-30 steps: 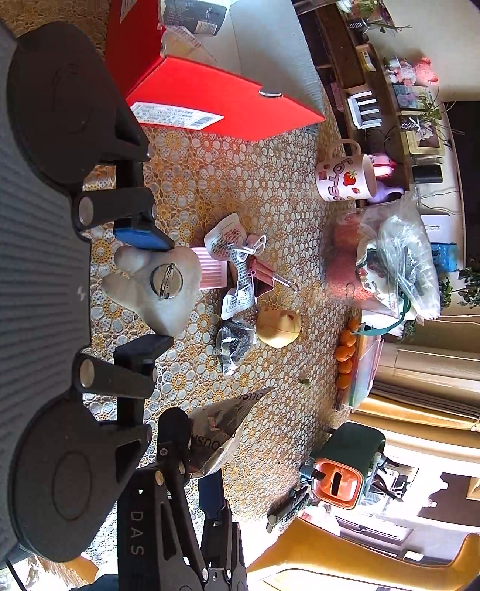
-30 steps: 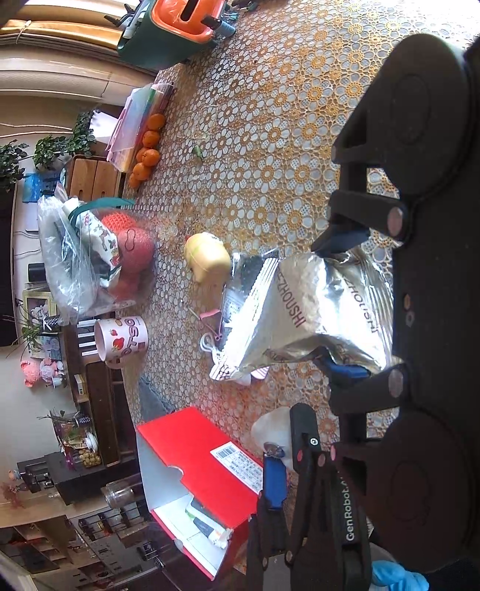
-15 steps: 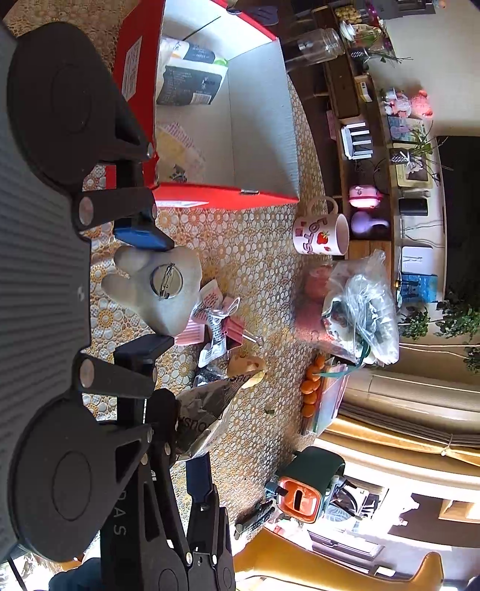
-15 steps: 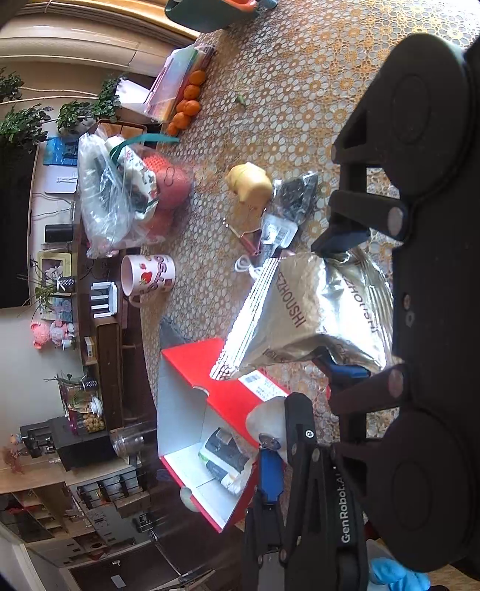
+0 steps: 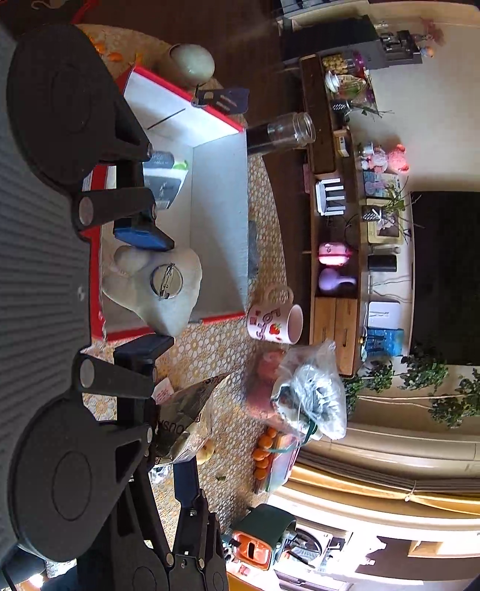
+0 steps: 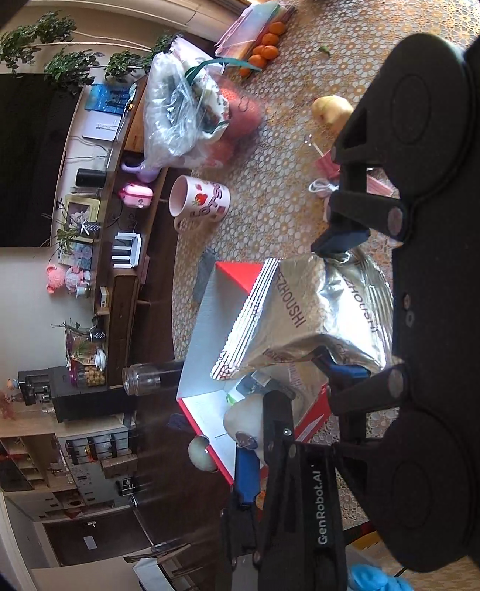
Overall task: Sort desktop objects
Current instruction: 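Carry the foil bag and plush toy into the red shoebox and release both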
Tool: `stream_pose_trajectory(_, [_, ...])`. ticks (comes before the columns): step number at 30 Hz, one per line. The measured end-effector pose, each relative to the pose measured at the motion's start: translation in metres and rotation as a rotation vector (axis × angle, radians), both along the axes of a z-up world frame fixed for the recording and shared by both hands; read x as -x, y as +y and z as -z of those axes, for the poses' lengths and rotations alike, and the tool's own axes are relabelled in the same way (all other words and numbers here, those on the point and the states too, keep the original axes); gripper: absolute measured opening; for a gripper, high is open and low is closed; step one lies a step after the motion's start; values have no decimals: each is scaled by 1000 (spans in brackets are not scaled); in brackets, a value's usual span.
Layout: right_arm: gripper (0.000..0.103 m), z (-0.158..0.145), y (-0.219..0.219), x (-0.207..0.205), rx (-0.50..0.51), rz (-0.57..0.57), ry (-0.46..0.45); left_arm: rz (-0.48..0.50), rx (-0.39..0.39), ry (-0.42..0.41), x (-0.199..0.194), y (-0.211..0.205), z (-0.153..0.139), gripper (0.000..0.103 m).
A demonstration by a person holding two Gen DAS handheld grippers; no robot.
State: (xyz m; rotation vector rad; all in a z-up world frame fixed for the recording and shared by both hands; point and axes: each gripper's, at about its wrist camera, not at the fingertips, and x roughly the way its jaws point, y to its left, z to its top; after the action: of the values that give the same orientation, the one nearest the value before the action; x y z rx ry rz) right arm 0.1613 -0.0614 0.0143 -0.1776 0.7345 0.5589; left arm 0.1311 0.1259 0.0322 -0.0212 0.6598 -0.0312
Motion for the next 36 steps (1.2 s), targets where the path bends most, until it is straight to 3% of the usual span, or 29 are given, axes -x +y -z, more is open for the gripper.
stream_pose_trajectory(8, [55, 0, 55, -22, 26, -62, -13, -103, -17, 14, -20, 53, 9, 48])
stream_pose_trajectory(20, [55, 24, 106, -58, 88, -98, -2, -205, 4, 93, -59, 104, 51, 48])
stream_pose_trajectory(36, [55, 82, 138, -105, 197, -70, 53, -231, -67, 191, -103, 108, 97, 48])
